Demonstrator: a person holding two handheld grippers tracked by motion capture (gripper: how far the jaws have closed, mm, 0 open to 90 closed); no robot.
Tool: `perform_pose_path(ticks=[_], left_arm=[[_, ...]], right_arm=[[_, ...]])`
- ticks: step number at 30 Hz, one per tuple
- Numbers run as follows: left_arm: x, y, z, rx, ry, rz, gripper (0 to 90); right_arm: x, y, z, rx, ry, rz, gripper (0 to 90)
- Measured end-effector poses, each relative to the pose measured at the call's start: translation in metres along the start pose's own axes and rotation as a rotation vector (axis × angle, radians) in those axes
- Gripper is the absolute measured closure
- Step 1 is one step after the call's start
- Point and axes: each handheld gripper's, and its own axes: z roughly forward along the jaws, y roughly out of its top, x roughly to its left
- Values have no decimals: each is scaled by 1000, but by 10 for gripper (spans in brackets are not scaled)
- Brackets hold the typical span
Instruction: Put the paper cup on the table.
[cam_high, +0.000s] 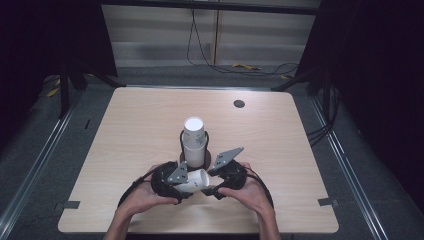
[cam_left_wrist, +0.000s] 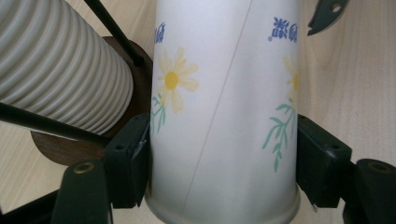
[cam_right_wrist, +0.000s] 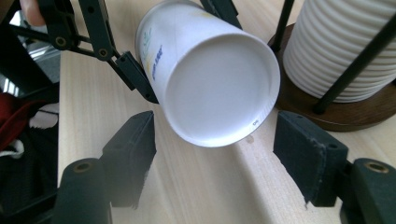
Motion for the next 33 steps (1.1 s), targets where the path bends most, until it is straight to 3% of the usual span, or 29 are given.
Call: perform_pose_path(ticks=[5, 21, 33], left_arm=[[-1, 4, 0, 44, 10, 19, 297], [-5, 11, 2, 74, 0, 64, 296], [-8, 10, 0, 44, -14, 68, 285]], right_arm=[[0, 5, 2, 30, 15, -3, 271], [-1, 16, 8, 75, 50, -22, 283], [-1, 15, 4, 45, 103, -13, 339]])
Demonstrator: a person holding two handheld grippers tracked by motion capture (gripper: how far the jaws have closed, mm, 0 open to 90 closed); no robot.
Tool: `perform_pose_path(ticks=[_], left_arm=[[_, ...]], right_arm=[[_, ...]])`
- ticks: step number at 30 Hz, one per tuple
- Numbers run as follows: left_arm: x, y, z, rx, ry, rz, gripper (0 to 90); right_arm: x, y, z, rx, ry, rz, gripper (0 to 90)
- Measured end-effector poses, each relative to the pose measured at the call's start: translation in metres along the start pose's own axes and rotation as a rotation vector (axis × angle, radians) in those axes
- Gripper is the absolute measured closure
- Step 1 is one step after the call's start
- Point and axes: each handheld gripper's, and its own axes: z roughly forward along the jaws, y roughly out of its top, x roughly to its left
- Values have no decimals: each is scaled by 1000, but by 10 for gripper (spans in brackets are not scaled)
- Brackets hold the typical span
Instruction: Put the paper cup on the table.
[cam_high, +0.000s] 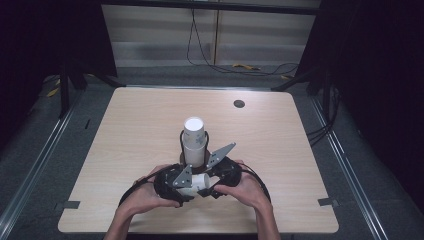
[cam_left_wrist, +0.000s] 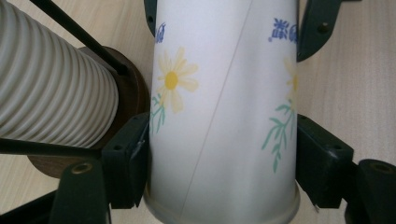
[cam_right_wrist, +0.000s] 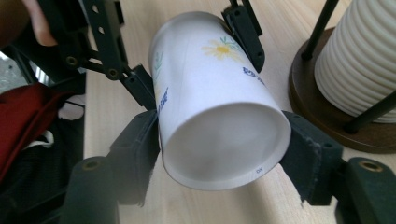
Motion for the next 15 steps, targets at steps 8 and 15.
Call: perform_pose_path(ticks=[8, 15], left_arm=[[1, -3, 1, -53, -8, -8, 244], [2, -8, -6, -131, -10, -34, 185]], right_arm=[[0, -3, -3, -29, 16, -4, 366], [0, -6, -5, -55, 13, 0, 369]])
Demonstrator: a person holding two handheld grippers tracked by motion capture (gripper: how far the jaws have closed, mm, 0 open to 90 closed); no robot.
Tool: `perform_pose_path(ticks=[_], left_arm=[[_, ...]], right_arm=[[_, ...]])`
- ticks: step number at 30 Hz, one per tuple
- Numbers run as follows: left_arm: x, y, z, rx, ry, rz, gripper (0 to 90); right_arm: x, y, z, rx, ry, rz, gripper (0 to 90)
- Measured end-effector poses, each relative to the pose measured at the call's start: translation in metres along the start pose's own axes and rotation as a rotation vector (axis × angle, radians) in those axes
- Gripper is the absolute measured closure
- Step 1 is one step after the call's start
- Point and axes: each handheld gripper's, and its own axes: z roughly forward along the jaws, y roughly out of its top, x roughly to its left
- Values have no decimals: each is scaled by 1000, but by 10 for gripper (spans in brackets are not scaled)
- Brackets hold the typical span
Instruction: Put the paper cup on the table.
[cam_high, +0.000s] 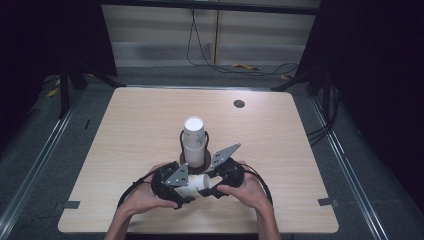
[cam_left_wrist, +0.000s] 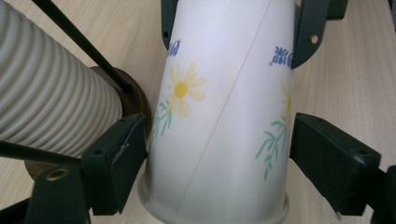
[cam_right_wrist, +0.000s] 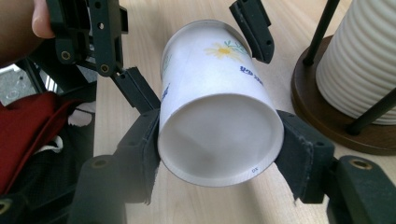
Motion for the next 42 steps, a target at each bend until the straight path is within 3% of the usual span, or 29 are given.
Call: perform_pose_path(ticks=[9, 19, 22, 32, 36, 42], left_arm=[[4, -10, -9, -131, 18, -77, 160], [8, -14, -13, -229, 8, -151, 156], [6, -17, -13, -244, 14, -161, 157], [7, -33, -13, -289, 44, -256, 156], [5, -38, -18, -340, 35, -255, 155], [1, -43, -18, -365, 39, -259, 156]], right_arm=[[4, -6, -7, -46, -40, 21, 369], [2, -18, -12, -117, -66, 53, 370], [2, -22, -12, -134, -70, 60, 370], [-1, -29, -10, -186, -58, 81, 371], [-3, -32, -7, -215, -59, 81, 371], [-5, -37, -8, -270, -45, 88, 371]])
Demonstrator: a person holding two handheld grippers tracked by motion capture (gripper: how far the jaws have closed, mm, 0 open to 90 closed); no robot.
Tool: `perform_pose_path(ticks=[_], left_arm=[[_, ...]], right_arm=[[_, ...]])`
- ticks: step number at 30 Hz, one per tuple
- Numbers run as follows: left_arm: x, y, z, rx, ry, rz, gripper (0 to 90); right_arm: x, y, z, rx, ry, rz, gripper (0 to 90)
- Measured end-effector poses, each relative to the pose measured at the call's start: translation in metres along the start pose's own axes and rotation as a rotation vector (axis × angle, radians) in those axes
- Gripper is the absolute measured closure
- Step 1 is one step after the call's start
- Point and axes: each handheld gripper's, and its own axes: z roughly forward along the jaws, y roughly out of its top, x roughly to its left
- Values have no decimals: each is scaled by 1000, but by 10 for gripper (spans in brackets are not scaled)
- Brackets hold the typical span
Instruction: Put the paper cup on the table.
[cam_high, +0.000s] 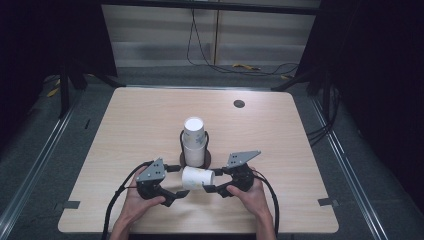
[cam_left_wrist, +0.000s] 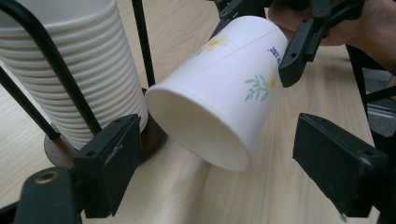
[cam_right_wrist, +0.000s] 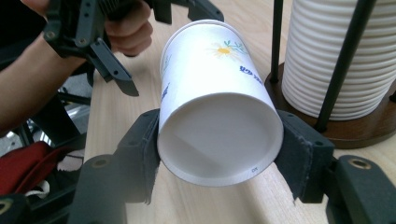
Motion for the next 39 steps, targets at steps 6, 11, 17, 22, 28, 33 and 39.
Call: perform_pose_path(ticks=[6, 11, 17, 22, 28, 33, 39], left_arm=[[-1, -2, 3, -12, -15, -6, 157], [-5, -1, 4, -22, -14, 5, 157], [-7, -6, 4, -59, -1, -17, 156], [-4, -10, 3, -61, 2, -27, 156], [-4, -11, 5, -93, -15, -40, 158], [-3, -11, 6, -103, -25, -47, 155], [-1, -11, 6, -122, -33, -58, 155]], right_arm=[[-1, -4, -4, -51, 18, 1, 372], [0, -5, -6, -92, 26, -13, 372], [1, -6, -6, -120, 34, -22, 371], [-1, -8, -4, -150, 45, -14, 371], [-1, -10, -2, -173, 55, -6, 371], [-1, -11, -4, -195, 57, -10, 371], [0, -12, -6, -223, 61, -19, 371]])
